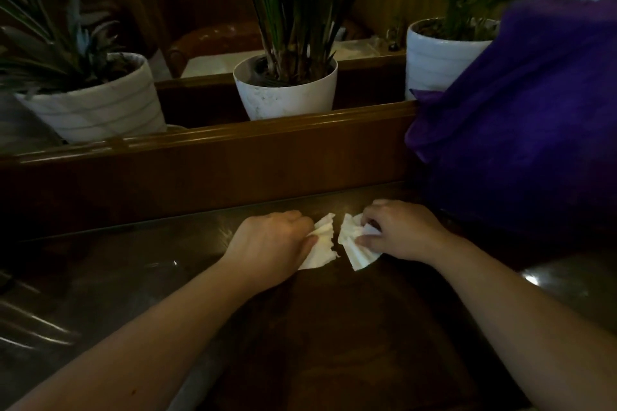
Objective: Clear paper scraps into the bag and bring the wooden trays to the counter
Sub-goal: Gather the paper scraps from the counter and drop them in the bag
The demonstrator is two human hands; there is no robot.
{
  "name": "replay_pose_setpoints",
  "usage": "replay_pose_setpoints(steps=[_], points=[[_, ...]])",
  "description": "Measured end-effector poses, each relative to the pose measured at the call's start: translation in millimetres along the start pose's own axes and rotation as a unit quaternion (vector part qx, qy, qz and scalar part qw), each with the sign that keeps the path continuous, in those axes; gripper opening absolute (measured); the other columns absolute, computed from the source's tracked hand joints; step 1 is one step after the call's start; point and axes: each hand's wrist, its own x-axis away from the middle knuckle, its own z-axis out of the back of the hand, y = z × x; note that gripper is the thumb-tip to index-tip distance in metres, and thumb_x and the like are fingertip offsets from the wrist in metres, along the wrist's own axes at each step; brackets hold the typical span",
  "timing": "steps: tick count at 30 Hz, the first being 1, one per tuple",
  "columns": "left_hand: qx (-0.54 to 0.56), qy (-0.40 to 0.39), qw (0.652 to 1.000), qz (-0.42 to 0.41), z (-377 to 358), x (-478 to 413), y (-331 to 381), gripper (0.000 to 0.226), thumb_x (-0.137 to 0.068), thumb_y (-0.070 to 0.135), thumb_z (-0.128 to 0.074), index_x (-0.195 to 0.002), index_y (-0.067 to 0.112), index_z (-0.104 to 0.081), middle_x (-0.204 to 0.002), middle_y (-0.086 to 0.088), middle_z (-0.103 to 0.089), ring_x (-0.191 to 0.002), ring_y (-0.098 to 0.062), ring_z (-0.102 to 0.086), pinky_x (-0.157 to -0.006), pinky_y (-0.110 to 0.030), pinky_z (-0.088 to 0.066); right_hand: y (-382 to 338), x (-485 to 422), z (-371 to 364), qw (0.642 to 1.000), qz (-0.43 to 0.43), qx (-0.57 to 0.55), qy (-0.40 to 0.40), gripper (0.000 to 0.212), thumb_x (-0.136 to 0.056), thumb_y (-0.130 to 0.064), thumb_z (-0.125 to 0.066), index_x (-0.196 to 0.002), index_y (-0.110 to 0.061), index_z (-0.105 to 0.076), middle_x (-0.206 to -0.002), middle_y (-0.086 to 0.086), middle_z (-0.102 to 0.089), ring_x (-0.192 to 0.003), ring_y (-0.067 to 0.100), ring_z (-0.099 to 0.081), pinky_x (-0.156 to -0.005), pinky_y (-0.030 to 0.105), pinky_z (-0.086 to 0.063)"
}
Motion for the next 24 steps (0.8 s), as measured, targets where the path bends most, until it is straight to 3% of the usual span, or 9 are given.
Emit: replay_pose_setpoints(steps=[7, 10, 13, 19, 22, 24], points=[[0.016, 0.012, 0.999, 0.04, -4.9, 5.0, 12.7, 0.033, -0.093, 0.044, -0.032, -0.101, 0.026, -0.059, -0.088, 0.007, -0.062, -0.07, -0.009, -0.055, -0.06, -0.027, -0.049, 4.7, 3.1, -6.5, 0.999, 0.031, -0.012, 0.023, 0.02, -0.092, -0.042, -0.053, -0.104, -0.028, -0.06, -0.09, -0.014, -0.048, -0.075, 0.005, -0.046, -0.06, 0.027, -0.034], [0.026, 0.042, 0.998, 0.039, -7.6, 14.5, 18.2, 0.04, -0.09, 0.046, -0.028, -0.095, 0.025, -0.061, -0.083, 0.005, -0.064, -0.064, -0.009, -0.056, -0.054, -0.027, -0.048, 3.5, 11.8, -3.2, 0.999, 0.028, -0.021, 0.024, 0.019, -0.092, -0.04, -0.053, -0.106, -0.028, -0.06, -0.096, -0.013, -0.053, -0.08, 0.007, -0.049, -0.064, 0.027, -0.038], [0.037, 0.03, 0.998, 0.041, -3.4, 27.3, 26.9, 0.029, -0.094, 0.041, -0.038, -0.099, 0.024, -0.06, -0.085, 0.004, -0.062, -0.066, -0.009, -0.054, -0.055, -0.025, -0.045, -1.2, 34.2, 4.9, 0.999, 0.007, -0.039, 0.022, 0.017, -0.092, -0.041, -0.052, -0.105, -0.031, -0.058, -0.103, -0.011, -0.057, -0.087, 0.008, -0.053, -0.07, 0.029, -0.044], [0.056, 0.033, 0.998, 0.001, 12.5, 48.9, 55.3, 0.031, -0.095, 0.041, -0.038, -0.109, 0.023, -0.059, -0.093, 0.006, -0.063, -0.076, -0.01, -0.059, -0.064, -0.033, -0.054, -13.5, 107.9, 14.4, 0.993, -0.017, -0.061, 0.099, 0.017, -0.091, -0.043, -0.054, -0.098, -0.03, -0.061, -0.088, -0.016, -0.053, -0.076, 0.002, -0.051, -0.062, 0.025, -0.039], [0.061, 0.048, 0.997, -0.03, 15.0, 76.0, 72.1, 0.03, -0.095, 0.042, -0.038, -0.103, 0.025, -0.061, -0.089, 0.007, -0.064, -0.073, -0.01, -0.059, -0.06, -0.035, -0.054, -30.4, 158.4, 8.3, 0.988, -0.044, -0.07, 0.133, 0.013, -0.089, -0.042, -0.057, -0.092, -0.03, -0.061, -0.078, -0.017, -0.05, -0.069, 0.002, -0.051, -0.055, 0.023, -0.034], [0.07, 0.055, 0.994, -0.061, 14.5, 100.1, 82.3, 0.031, -0.093, 0.042, -0.036, -0.096, 0.024, -0.062, -0.082, 0.008, -0.063, -0.067, -0.01, -0.059, -0.055, -0.037, -0.054, -44.2, 191.3, -1.7, 0.985, -0.068, -0.078, 0.14, 0.012, -0.089, -0.041, -0.057, -0.089, -0.03, -0.06, -0.079, -0.015, -0.053, -0.068, 0.004, -0.052, -0.055, 0.027, -0.039]])
